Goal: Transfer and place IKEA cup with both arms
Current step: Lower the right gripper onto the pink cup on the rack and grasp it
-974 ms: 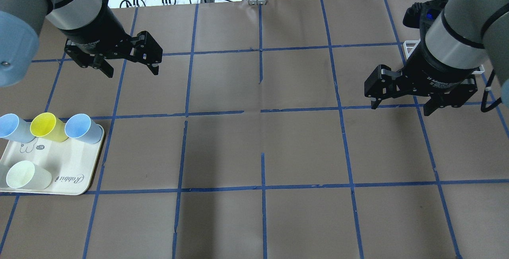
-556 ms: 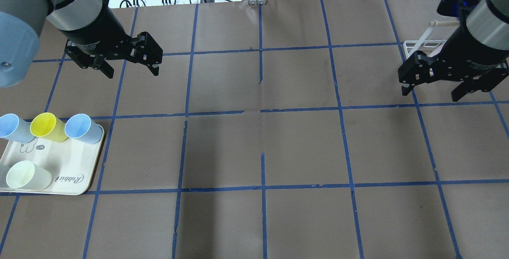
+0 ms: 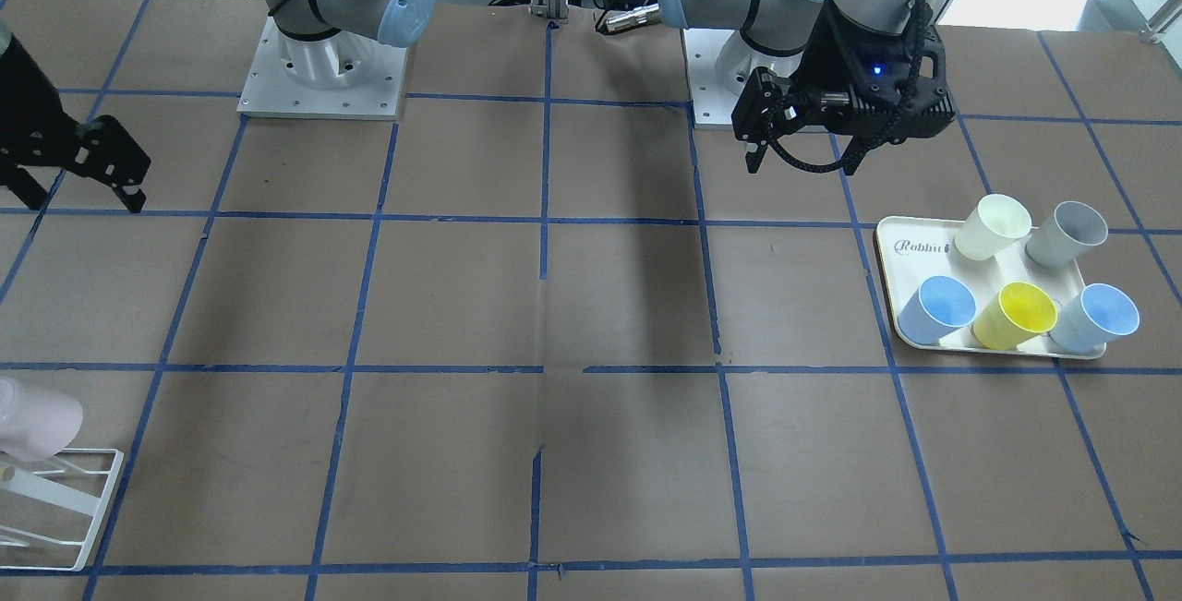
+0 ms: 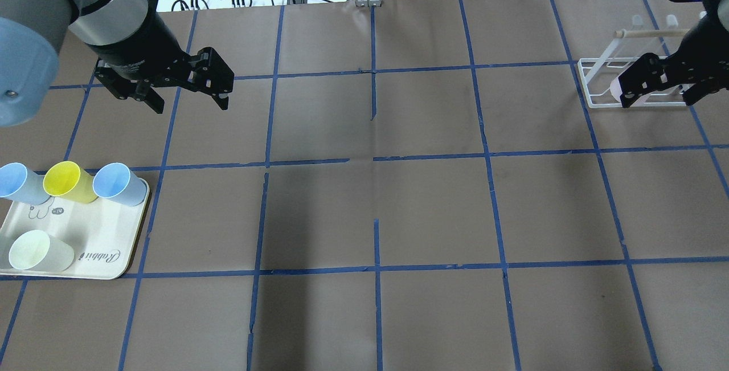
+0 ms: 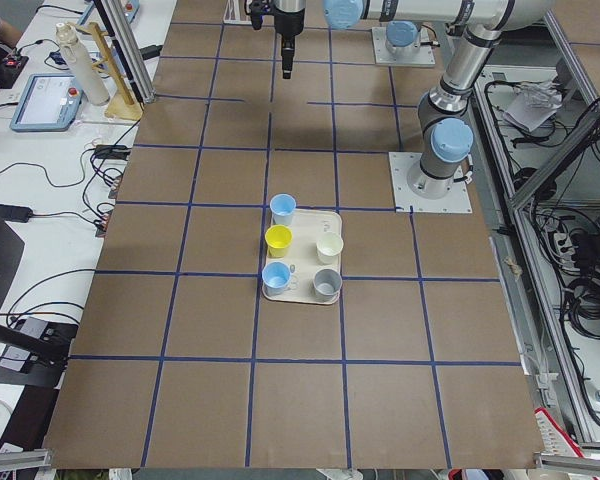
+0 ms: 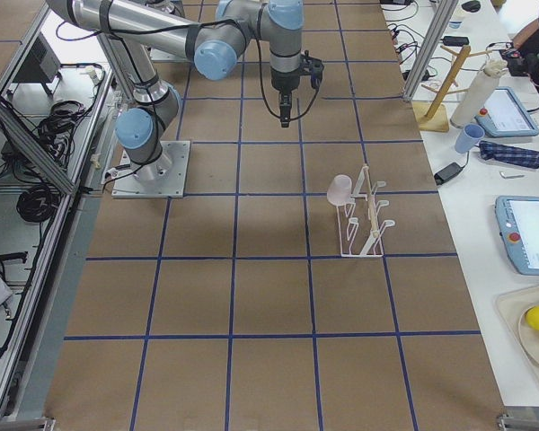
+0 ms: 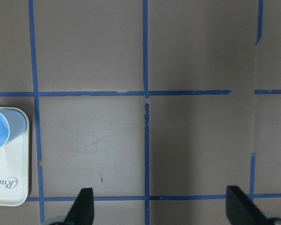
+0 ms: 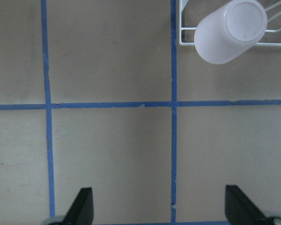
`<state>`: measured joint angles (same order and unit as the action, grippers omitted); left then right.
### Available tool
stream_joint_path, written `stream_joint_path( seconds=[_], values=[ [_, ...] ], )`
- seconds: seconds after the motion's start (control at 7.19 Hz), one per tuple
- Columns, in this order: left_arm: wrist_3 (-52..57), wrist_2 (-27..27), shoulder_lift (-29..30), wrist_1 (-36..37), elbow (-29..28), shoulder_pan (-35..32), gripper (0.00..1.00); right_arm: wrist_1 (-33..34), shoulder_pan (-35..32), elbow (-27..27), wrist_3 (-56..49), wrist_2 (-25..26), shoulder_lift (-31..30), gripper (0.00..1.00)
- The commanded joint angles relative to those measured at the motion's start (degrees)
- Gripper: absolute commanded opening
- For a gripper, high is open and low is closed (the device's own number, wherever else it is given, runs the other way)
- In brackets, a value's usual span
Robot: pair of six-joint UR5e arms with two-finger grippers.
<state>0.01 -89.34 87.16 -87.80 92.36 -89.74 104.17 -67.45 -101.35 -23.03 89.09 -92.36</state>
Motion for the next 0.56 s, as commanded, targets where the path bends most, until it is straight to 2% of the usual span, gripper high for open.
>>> stream_joint_path(
  seconds=[0.0, 0.28, 0.42],
  values=[
    [0.26, -0.05, -0.06, 0.00, 0.10, 0.00, 1.00, 8.46, 2.58, 0.10, -6.84, -0.41, 6.02, 1.00],
    [0.17, -0.05, -0.06, 0.00, 0.11, 0.00, 1.00, 16.73, 2.76, 0.18, -12.19, -0.41, 11.31, 1.00],
    [0.17, -0.05, 0.12, 0.00, 0.02, 0.00, 1.00, 18.16, 2.77, 0.36, -13.78, -0.41, 12.20, 1.00]
  ],
)
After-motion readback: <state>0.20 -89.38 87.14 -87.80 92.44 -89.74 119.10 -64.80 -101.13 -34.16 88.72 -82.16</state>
